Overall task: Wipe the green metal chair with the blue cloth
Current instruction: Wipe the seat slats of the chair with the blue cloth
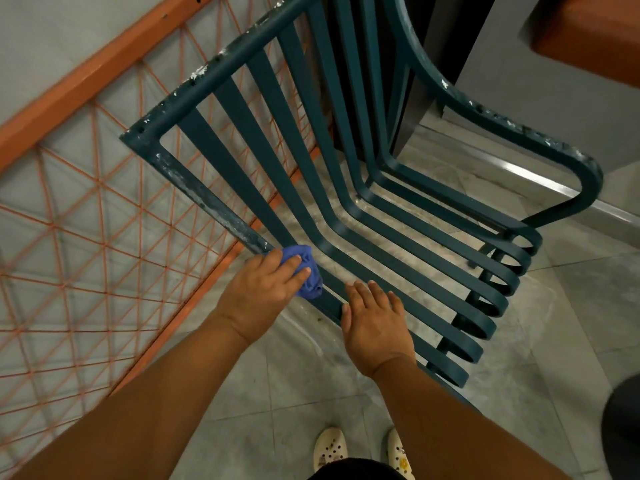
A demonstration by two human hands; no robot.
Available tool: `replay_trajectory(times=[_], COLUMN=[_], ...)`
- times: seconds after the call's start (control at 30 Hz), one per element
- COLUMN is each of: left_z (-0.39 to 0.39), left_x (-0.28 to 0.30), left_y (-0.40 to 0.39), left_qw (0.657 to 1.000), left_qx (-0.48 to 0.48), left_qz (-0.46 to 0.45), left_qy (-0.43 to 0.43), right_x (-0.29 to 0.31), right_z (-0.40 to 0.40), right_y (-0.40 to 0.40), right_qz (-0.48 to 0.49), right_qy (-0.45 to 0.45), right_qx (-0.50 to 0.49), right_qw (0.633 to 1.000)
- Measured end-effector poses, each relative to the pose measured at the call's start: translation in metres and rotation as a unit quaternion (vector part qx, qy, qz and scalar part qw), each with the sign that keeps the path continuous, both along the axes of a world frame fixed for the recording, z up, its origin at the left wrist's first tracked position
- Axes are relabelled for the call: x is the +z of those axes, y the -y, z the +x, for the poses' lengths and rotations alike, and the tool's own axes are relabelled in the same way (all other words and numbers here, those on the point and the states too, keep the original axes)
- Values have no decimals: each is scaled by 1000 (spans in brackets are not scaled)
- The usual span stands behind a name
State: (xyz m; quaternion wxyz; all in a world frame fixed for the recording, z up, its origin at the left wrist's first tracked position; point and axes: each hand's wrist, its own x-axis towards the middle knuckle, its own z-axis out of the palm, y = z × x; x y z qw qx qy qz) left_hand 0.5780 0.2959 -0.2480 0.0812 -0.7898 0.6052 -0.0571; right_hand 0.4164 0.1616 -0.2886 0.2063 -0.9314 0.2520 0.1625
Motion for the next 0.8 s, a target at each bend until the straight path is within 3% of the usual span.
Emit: replay_trajectory(times=[0.13,0.33,0.43,0.53,0.67,0.8], left_z=[-11,-5,3,-13,-18,13], left_x=[3,1,2,-6,-4,14], left_y=[6,2,2,11,16,4], left_qw=[999,998,999,995,995,991], left_qx=[24,-61,-2,55,-14,37], left_qz=[37,33,21,85,94,101], left_qy=[2,-3,28,19,22,79], right_x=[0,1,1,1,1,-1], right_z=[1,1,1,1,2,1], right_y=[-1,-1,0,-1,-1,0], right_qz=[-7,-8,-4,-8,-21,-5], right_qy=[2,-1,-5,-7,-6,-3], right_qx=[3,1,2,1,4,-1], right_qw=[1000,1000,1000,1000,1000,1000])
